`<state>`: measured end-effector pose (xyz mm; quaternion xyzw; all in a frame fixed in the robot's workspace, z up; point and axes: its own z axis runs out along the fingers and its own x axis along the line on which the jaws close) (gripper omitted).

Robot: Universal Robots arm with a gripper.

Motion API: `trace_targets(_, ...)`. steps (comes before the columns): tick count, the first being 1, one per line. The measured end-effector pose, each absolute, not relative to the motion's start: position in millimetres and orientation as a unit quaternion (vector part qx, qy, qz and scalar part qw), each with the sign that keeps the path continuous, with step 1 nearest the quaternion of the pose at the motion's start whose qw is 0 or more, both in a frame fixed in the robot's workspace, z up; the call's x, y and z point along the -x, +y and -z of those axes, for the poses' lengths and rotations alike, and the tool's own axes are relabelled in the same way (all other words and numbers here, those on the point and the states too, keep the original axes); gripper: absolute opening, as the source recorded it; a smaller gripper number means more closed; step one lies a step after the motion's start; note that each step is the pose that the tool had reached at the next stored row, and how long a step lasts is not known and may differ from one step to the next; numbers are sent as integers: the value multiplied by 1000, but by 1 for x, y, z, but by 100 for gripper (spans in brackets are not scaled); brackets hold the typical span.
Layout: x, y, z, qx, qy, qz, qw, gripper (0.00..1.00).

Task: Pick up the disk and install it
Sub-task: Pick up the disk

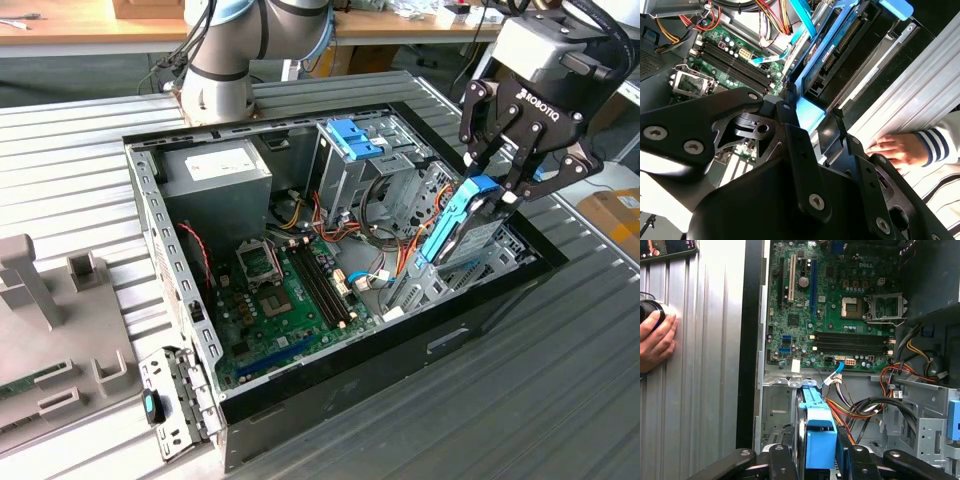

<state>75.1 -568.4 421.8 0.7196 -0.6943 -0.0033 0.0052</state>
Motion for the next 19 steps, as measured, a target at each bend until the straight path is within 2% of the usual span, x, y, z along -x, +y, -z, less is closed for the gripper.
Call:
trace_targets(6, -75, -568, -422, -720, -694, 3, 5, 44)
trace_targets(7, -75, -568, -422, -720, -694, 3, 5, 43)
trace_targets(8, -75, -568, -422, -720, -694, 3, 5, 36)
trace_targets(12, -75, -568, -422, -720, -694, 3, 5, 36)
trace_targets(19, -75, -568, -465, -720, -694, 2, 4, 36)
